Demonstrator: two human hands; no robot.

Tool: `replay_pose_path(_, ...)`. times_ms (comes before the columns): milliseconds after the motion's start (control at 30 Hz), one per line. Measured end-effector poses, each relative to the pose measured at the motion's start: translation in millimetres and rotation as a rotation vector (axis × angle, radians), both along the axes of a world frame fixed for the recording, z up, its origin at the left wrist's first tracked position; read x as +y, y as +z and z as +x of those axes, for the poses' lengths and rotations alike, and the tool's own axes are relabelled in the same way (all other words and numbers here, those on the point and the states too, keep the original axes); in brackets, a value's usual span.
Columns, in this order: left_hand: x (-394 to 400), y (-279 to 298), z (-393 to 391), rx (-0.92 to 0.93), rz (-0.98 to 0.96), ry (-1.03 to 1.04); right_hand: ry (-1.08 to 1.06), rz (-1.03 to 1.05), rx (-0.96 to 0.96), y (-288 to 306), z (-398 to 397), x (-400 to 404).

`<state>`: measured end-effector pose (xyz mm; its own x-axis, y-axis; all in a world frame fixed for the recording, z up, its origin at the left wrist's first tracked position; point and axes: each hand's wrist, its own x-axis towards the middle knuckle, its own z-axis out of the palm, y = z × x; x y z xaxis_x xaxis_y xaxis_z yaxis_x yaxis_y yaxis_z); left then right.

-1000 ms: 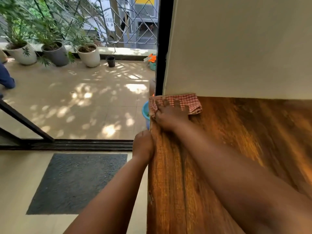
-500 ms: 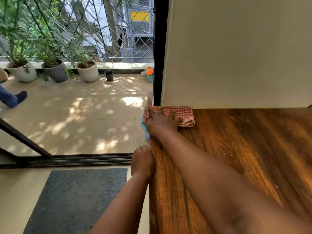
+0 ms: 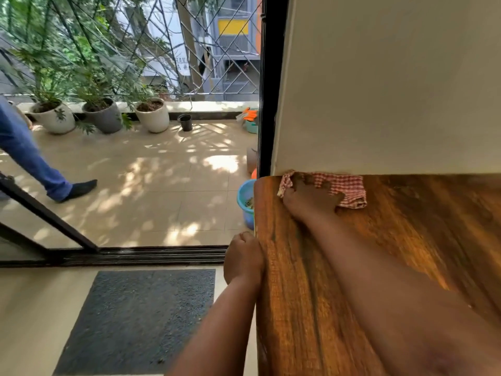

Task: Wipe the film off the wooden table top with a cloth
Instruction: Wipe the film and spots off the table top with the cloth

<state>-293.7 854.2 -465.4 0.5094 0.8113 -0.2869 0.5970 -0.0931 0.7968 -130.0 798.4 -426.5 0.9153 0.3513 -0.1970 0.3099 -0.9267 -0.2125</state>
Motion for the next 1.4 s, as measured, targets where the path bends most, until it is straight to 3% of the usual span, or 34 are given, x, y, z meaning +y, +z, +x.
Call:
replay_pose_path(67,2,-1,1,0.002,-0.016,0.012,0.042,0.023,0.001,-2,-14,17)
replay_pose_path(167,2,-4,0,-0.005,-0.022,0.022,0.28,0.044,0.028,-5,-28,31)
replay_pose_path(300,0,2,0,-0.026,-0.042,0.075,0.457,0.046,-0.075,-6,-5,-3)
replay_pose_path(500,2,0,-1,-0.065,-0.04,0.103,0.336,-0.017,-0.001,-5,-21,22)
replay_pose_path(600,0,2,-2,-0.072,-0.071,0.133,0.408,-0.043,0.005,-4,-43,20)
replay_pose_path(667,-1,7,-6,-0.175,-0.224,0.246,0.469,-0.042,0.002,-4,-64,6)
replay_pose_path(733,-5,19,-11,-0.436,-0.581,0.366,0.511,-0.029,0.015,-3,-89,-7)
replay_pose_path(800,-6,30,-17,-0.607,-0.791,0.402,0.54,-0.04,0.031,-1,-108,-22)
replay_pose_path(900,-3,41,-23,-0.682,-0.88,0.368,0.553,-0.043,0.03,-2,-132,-44)
replay_pose_path(1033,-5,49,-45,-0.595,-0.872,0.227,0.54,-0.069,0.026,-4,-171,-69)
replay_pose_path(1400,-60,57,-151,-0.346,-0.55,-0.326,0.513,-0.078,0.062,0,-295,-143)
